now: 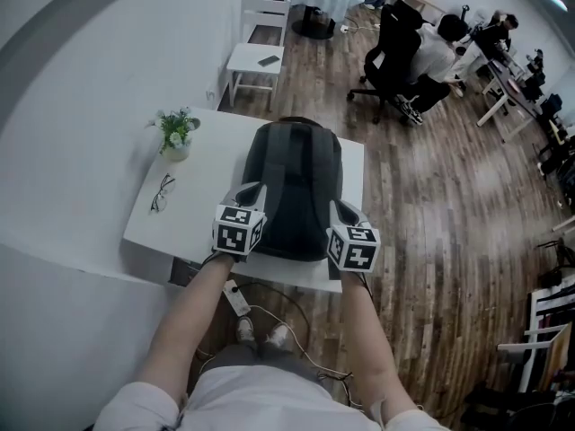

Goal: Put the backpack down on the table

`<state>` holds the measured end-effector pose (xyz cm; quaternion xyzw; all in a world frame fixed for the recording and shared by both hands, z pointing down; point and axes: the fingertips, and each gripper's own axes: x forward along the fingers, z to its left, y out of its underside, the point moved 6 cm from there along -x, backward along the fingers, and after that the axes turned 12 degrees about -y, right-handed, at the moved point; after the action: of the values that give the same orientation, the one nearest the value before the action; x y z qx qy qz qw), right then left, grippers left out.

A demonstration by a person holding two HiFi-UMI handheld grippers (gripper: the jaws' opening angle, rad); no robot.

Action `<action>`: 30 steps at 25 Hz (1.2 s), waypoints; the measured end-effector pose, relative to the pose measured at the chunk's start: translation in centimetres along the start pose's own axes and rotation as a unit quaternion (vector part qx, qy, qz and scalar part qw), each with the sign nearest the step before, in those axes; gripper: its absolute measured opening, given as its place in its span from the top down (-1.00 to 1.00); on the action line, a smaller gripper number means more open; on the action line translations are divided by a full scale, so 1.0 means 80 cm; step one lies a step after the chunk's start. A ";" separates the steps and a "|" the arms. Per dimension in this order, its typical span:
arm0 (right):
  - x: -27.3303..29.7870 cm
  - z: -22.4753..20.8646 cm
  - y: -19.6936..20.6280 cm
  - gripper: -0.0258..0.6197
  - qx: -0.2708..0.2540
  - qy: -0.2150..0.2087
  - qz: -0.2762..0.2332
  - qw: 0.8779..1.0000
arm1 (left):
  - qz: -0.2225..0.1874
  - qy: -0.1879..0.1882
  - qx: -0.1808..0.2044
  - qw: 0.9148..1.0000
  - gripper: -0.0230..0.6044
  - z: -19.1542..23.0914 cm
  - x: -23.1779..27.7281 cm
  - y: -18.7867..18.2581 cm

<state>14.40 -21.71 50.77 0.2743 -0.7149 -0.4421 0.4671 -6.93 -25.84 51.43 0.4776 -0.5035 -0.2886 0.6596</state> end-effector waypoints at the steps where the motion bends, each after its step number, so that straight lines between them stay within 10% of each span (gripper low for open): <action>1: -0.006 0.002 -0.004 0.78 0.002 -0.002 -0.007 1.000 | -0.001 0.000 -0.003 1.000 0.87 0.000 -0.006 -0.003; 30: -0.201 0.095 -0.161 0.79 -0.086 -0.071 -0.198 0.974 | -0.238 0.040 0.016 0.970 0.87 -0.035 -0.234 -0.190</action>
<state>13.85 -11.78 31.18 0.3372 -0.6373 -0.6036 0.3403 -8.88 -14.52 30.08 0.6055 -0.3533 -0.4094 0.5838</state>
